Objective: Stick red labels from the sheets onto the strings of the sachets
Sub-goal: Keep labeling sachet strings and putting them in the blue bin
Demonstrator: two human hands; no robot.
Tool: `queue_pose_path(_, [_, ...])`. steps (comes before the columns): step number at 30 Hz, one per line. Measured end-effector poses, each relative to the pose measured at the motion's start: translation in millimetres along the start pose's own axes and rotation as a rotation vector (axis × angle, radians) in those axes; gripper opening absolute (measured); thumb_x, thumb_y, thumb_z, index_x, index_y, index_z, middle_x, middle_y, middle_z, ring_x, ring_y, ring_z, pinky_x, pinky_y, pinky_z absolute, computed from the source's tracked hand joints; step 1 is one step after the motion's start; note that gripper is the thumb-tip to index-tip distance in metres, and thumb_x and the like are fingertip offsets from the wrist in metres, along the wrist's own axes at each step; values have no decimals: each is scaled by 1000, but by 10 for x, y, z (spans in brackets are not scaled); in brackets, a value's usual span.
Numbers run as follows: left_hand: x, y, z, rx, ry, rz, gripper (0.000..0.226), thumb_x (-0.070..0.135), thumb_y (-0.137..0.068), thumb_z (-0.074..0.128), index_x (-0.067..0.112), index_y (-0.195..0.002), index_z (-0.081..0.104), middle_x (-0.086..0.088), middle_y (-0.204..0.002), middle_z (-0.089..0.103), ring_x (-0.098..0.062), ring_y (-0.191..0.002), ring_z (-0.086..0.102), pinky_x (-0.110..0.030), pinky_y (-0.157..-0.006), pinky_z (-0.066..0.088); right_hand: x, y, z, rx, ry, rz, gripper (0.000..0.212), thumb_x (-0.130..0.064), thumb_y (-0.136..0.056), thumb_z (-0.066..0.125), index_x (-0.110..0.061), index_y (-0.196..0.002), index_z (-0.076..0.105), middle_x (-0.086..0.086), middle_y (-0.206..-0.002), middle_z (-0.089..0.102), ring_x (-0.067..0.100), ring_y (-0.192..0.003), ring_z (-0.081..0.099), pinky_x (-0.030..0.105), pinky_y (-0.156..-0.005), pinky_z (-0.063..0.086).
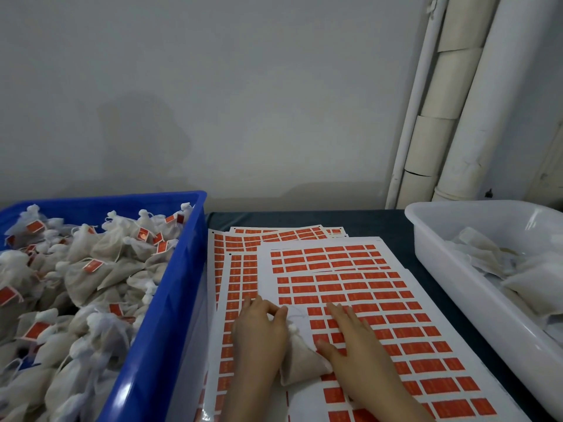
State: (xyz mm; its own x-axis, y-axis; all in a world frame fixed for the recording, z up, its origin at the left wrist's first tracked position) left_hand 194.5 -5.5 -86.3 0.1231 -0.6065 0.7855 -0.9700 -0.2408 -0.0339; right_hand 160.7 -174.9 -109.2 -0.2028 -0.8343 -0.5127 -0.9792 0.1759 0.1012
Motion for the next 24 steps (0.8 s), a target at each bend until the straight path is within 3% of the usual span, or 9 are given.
queue_pose_path(5, [2, 26, -23, 26, 54, -16, 10, 34, -89, 59, 26, -86, 56, 2, -118, 63, -15, -102, 61, -29, -93, 47, -28, 39, -39, 8, -71, 11, 74, -48, -88, 51, -42, -143, 2, -12, -154, 13, 17, -141, 19, 38, -112, 24])
queue_pose_path(8, [52, 41, -45, 59, 151, 4, 8, 31, -88, 61, 25, -83, 58, 10, -102, 62, -12, -96, 60, -21, -83, 42, -35, 60, -55, 27, -88, 7, 74, -46, -88, 51, -43, -142, 1, -12, -153, 15, 16, -140, 21, 38, -112, 26])
queue_pose_path(12, [88, 28, -86, 96, 232, 31, 6, 30, -88, 62, 28, -82, 61, 13, -122, 56, -10, -109, 56, -29, -96, 43, -21, 89, -79, 54, -111, -8, 67, -48, -88, 49, -42, -142, 9, -14, -151, 21, 12, -138, 26, 36, -111, 29])
queue_pose_path(14, [91, 1, -60, 50, 286, 47, 9, 29, -87, 63, 32, -79, 61, 16, -109, 62, -4, -88, 60, -12, -75, 47, -4, 96, -105, 79, -155, -17, 58, -44, -91, 47, -41, -141, 18, -14, -148, 29, 10, -134, 33, 33, -108, 33])
queue_pose_path(16, [83, -30, -49, 5, 357, 35, 16, 26, -86, 64, 35, -74, 60, 17, -89, 66, -2, -74, 58, -4, -56, 37, 14, 100, -135, 109, -197, -18, 50, -39, -92, 47, -39, -138, 27, -14, -143, 36, 8, -129, 39, 29, -105, 35])
queue_pose_path(19, [61, -77, -82, 5, 412, 26, 22, 23, -85, 67, 38, -70, 60, 24, -76, 60, -1, -72, 58, -3, -52, 34, 15, 104, -176, 141, -225, -22, 43, -35, -93, 47, -37, -134, 34, -13, -138, 43, 7, -123, 44, 26, -103, 37])
queue_pose_path(24, [50, -101, -94, -3, 502, 30, 22, 23, -83, 68, 39, -70, 61, 28, -76, 59, 0, -73, 57, -5, -57, 39, -66, 52, -225, 142, -149, -79, 36, -35, -93, 47, -35, -129, 45, -14, -134, 47, 4, -120, 46, 22, -103, 35])
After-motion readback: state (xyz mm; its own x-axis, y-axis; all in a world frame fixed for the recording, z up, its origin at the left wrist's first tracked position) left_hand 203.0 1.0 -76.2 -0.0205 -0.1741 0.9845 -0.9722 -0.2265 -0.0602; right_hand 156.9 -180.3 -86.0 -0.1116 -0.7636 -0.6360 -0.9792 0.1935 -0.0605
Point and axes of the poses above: each hand's wrist, its own y-axis away from the middle knuckle, its own z-axis out of the palm, x = y × z, the point moved 8 cm from there along -y, towards the middle knuckle
